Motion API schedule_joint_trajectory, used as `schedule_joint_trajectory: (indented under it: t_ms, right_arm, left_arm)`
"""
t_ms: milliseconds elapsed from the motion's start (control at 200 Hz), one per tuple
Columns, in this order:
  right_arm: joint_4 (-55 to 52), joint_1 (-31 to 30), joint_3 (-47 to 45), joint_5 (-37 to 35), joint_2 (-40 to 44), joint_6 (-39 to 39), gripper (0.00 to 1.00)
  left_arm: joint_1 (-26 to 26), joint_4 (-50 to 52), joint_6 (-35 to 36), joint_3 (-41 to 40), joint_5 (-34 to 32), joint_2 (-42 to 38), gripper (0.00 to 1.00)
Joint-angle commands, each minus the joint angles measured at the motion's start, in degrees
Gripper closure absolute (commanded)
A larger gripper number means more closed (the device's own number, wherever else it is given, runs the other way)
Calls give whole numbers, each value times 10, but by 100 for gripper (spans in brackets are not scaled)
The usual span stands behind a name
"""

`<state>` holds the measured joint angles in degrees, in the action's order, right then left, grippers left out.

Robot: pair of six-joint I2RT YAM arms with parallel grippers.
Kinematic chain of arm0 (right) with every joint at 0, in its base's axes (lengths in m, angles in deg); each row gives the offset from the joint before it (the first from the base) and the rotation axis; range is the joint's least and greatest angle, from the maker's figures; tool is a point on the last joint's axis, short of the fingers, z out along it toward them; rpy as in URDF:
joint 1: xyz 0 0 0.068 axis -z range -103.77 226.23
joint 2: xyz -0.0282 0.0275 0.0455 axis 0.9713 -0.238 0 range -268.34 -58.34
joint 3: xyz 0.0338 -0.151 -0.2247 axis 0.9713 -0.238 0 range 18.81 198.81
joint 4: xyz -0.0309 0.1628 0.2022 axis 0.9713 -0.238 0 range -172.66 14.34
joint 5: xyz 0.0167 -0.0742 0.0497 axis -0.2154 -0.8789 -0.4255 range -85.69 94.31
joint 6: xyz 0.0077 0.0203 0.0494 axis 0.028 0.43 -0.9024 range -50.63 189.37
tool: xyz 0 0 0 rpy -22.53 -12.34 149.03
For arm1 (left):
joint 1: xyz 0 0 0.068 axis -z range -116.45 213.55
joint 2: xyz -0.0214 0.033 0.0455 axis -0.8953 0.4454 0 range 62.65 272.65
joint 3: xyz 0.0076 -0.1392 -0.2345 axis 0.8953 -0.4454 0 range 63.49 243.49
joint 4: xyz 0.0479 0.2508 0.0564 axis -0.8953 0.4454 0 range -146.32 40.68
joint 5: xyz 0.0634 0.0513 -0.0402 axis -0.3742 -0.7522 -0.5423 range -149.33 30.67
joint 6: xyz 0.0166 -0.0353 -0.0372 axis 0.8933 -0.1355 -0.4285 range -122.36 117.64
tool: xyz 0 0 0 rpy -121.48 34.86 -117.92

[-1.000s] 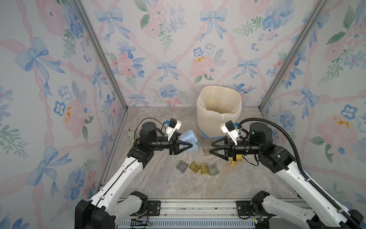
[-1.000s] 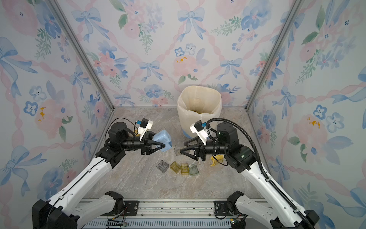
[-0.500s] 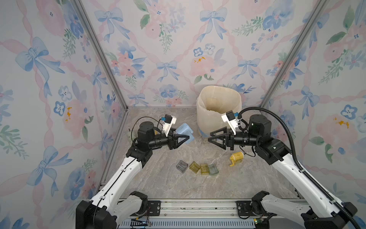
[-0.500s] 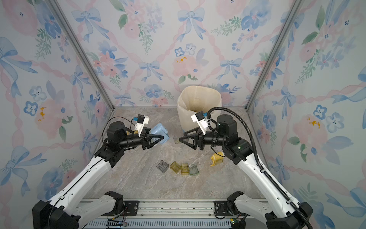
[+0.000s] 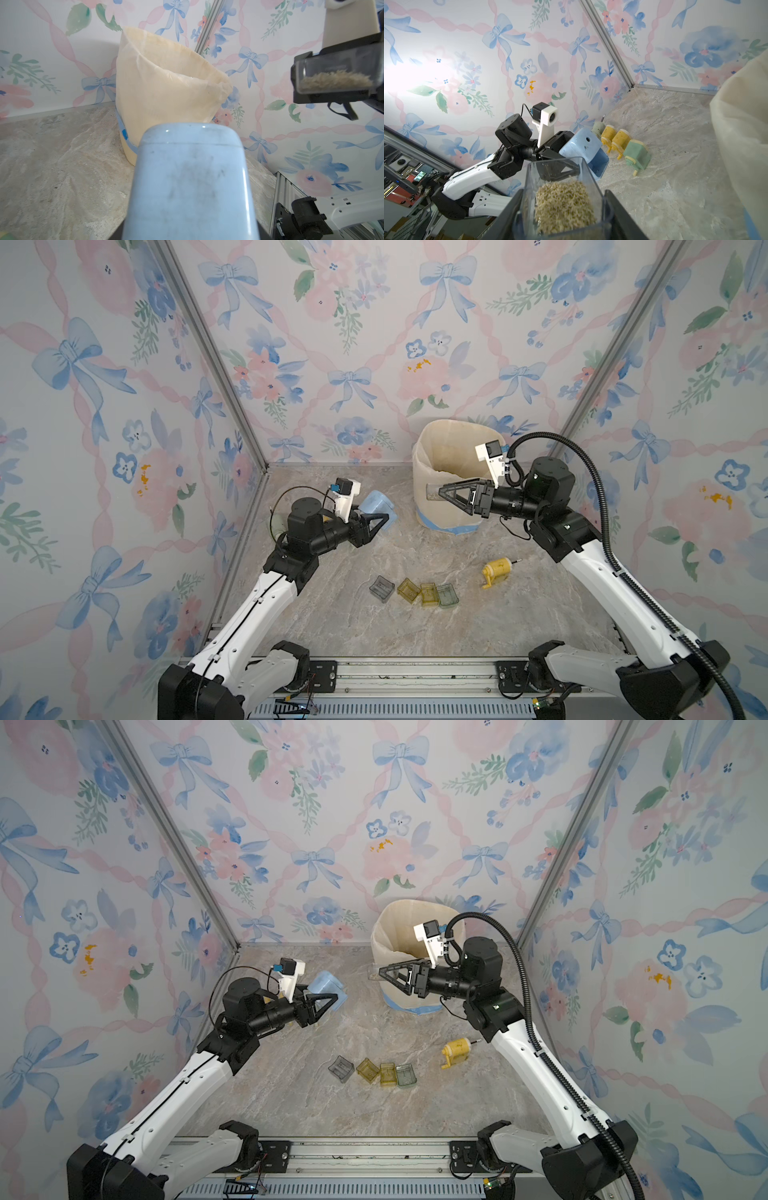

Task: Take out the pencil sharpener tray and clean the shavings
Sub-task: Pour the shavings into the trash bin.

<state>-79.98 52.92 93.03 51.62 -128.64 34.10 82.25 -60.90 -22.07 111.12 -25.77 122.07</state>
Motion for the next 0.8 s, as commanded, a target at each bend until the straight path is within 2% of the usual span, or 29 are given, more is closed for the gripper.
schedule_joint_trajectory:
  t_ms: [0, 120, 190, 470, 645, 795]
  right_arm:
    - [39, 9, 43, -13, -17, -71, 48]
    - [48, 18, 70, -37, -43, -127, 48]
    - [73, 26, 75, -49, -56, -179, 48]
    - [270, 49, 75, -67, -110, -414, 48]
    - [391, 49, 81, -103, -157, -566, 50]
    - [418, 43, 93, -148, -180, -638, 51]
  left_arm:
    - [-2, -16, 2, 1, -53, -10, 100]
    - [10, -15, -10, 1, -103, -10, 100]
    - [31, -14, -13, -1, -157, -12, 100]
    - [107, -12, -10, 4, -321, -2, 100]
    - [118, -13, -30, 0, -404, 17, 100]
    - [125, -13, -41, -2, -454, 40, 100]
